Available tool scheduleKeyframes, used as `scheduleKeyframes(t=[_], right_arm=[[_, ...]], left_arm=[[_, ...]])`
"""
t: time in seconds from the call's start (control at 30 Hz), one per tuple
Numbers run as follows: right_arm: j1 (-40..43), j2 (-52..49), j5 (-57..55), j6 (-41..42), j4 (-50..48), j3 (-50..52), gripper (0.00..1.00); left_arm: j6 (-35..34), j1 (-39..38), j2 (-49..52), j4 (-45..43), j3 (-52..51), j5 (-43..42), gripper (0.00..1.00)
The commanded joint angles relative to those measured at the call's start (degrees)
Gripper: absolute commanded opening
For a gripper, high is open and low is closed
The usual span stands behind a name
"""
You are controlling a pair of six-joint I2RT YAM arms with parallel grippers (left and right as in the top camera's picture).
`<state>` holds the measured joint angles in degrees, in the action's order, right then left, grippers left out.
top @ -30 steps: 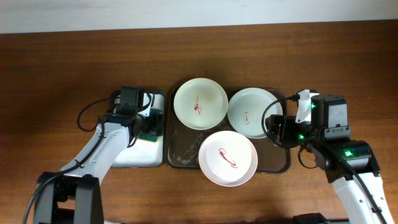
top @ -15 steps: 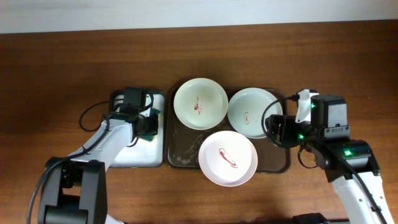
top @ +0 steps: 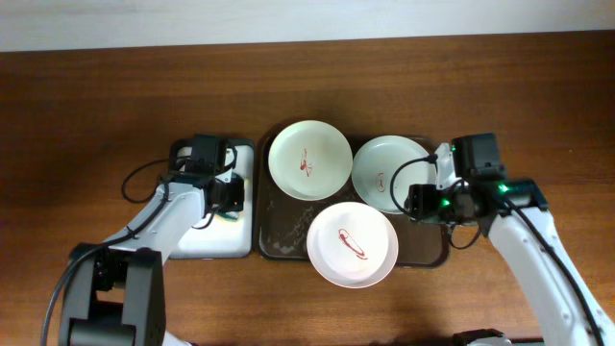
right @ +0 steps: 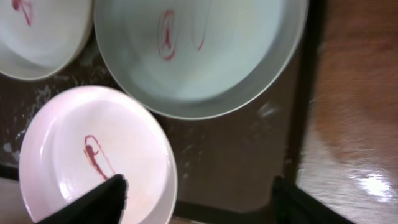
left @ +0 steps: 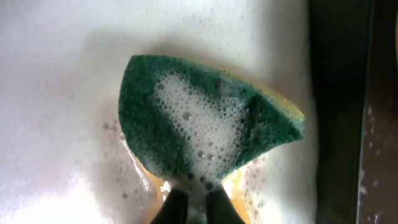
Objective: Clean dirty plates on tray and stack at the side
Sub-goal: 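Grip the pink plate rim with the right gripper and lift sponge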
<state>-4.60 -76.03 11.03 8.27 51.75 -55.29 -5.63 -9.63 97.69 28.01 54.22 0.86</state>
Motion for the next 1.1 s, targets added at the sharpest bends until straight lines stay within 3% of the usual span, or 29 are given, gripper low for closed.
scheduleKeyframes(t=[0.0,0.2,0.57,0.83,1.0,1.07], right_arm=[[-0.3,-4.1,4.0,-2.1,0.2,-1.0,0.67],[-0.3,-10.0,7.9,-3.6,1.1,0.2,0.49],[-3.3,-16.9,9.3,-3.6,1.2,0.8,0.46],[-5.2,-22.5,8.2,-3.3,-0.2,0.8,0.36],[-5.2,-24.7,8.3,-2.8,-1.6,0.8,0.15],[-5.1,-24.7,8.3,-1.8,-2.1,0.8,0.14]], left_arm=[[-0.4,-0.1,-4.4,3.1,1.5,0.0,0.00],[-2.5,-0.1,-9.0,5.1,1.6,0.0,0.00],[-4.0,-0.1,-9.0,6.1,1.6,-3.0,0.00],[-4.0,-0.1,-9.0,6.2,1.5,-3.0,0.00],[-4.0,-0.1,-9.0,6.4,1.5,-3.1,0.00],[-4.0,-0.1,-9.0,6.4,1.6,-3.1,0.00]])
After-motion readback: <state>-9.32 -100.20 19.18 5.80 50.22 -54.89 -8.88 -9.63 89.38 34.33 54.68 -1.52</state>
